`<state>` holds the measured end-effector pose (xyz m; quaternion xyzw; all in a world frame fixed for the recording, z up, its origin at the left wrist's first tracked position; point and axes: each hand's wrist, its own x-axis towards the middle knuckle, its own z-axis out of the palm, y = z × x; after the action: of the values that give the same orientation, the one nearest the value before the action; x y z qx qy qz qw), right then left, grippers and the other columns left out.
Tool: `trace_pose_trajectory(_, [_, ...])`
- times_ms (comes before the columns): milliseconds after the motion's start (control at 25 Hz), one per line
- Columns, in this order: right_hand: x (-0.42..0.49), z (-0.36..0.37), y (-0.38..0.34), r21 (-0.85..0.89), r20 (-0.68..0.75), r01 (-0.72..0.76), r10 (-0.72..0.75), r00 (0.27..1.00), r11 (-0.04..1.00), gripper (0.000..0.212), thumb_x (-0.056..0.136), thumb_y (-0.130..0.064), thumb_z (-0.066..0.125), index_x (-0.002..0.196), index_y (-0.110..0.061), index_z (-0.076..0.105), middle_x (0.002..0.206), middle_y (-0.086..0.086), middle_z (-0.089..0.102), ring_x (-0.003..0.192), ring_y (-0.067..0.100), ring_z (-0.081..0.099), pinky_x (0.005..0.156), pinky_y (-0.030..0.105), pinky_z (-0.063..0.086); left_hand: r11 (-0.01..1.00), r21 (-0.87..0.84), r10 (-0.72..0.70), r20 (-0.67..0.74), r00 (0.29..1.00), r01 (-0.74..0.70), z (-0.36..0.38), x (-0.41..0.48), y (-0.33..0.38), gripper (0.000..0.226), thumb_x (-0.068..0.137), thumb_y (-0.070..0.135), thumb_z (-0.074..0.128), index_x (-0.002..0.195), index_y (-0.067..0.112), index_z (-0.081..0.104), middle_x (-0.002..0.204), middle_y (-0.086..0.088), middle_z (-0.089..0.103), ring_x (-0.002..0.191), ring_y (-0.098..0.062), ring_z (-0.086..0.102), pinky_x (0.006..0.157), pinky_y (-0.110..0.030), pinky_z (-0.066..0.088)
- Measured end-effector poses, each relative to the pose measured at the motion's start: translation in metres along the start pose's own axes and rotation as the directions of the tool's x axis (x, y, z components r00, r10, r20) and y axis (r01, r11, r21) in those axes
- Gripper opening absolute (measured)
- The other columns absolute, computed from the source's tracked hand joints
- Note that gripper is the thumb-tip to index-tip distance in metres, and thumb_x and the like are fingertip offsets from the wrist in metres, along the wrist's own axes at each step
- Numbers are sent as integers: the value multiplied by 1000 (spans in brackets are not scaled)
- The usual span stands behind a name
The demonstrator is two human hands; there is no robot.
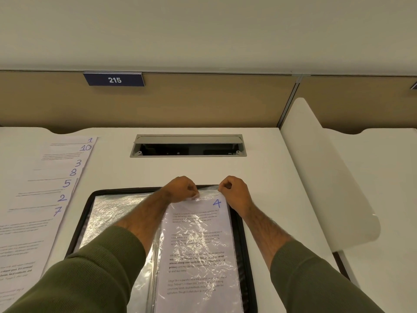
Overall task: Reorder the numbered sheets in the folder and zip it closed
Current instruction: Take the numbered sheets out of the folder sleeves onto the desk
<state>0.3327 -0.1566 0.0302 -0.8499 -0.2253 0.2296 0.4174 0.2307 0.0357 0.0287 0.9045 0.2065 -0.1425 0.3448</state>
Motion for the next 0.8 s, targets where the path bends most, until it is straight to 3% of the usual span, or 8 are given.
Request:
trace_pose_trajectory(80, [1, 0, 1, 11, 4, -7, 7, 1000, 1000, 12, 95, -19, 66, 86, -21, 60, 89, -3, 66, 86, 17, 67, 76, 25, 57, 1000, -24, -11, 73, 997, 13, -4, 4, 1, 14, 92, 20, 73, 104, 16, 79, 90, 10, 72, 81, -8, 65, 65, -17, 50])
trace_pose_trajectory(240, [-1, 0, 1, 34, 9, -9, 9, 1000, 999, 13, 94, -17, 67, 84, -21, 60, 87, -3, 66, 85, 16, 66, 72, 23, 54, 1000, 30, 3, 173, 985, -8, -6, 9, 6, 23, 85, 19, 80, 108, 17, 79, 95, 10, 71, 89, -9, 62, 81, -24, 47])
trace_pose_trajectory(400, [1, 1, 3, 33, 10, -2, 2, 1000, 999, 11, 94, -16, 67, 84, -20, 62, 89, -3, 66, 87, 16, 65, 77, 26, 55, 998, 70, -5, 227, 974, -11, 1, 12, 8, 8, 85, 15, 79, 91, 12, 73, 77, 12, 64, 74, -4, 55, 69, -21, 42])
trace_pose_trajectory(480, [2, 2, 5, 43, 2, -15, 15, 1000, 999, 4, 94, -18, 66, 91, -16, 65, 92, -3, 67, 89, 17, 65, 77, 24, 54, 997, 69, 4, 196, 981, -18, 3, 13, 7, 8, 86, 16, 78, 89, 11, 72, 77, 10, 64, 75, -7, 55, 69, -22, 42])
trace_pose_trajectory(600, [1, 0, 3, 69, -26, -35, 37, 999, 997, 20, 99, -31, 61, 107, -14, 64, 100, -6, 67, 89, 13, 64, 70, 18, 48, 992, 127, 11, 81, 997, -21, 1, 15, 5, 8, 90, 18, 74, 94, 13, 70, 89, 6, 63, 86, -13, 55, 70, -24, 41])
trace_pose_trajectory(800, [7, -1, 0, 34, -67, -47, 49, 997, 998, 36, 102, -40, 55, 126, -13, 60, 122, 2, 66, 98, 12, 59, 83, 24, 48, 984, 162, -45, -144, 989, 69, -11, 24, 5, 5, 97, 26, 61, 94, 24, 63, 104, 2, 66, 94, -17, 59, 81, -32, 47])
